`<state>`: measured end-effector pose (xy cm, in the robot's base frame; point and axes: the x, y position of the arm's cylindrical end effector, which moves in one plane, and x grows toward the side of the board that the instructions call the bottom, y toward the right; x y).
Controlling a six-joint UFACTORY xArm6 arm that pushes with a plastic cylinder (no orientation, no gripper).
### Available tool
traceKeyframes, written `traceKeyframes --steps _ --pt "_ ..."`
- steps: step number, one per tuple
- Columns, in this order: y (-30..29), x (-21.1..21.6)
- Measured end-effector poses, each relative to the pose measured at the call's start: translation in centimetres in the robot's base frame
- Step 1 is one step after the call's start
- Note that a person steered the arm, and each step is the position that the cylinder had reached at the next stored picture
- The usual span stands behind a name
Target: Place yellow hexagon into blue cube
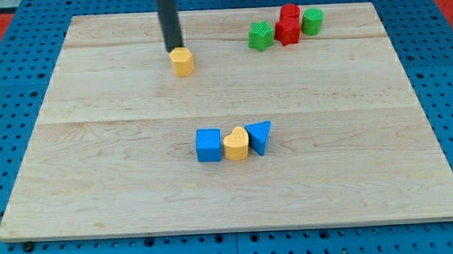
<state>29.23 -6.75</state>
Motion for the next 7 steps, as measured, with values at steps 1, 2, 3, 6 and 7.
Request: traceKeyframes --steps 1,2,3,6,7 --pt "2.2 0.9" --pt "2.4 3.0" --pt "2.6 3.9" --pt "-1.5 6.5" --pt "-6.8 7.4"
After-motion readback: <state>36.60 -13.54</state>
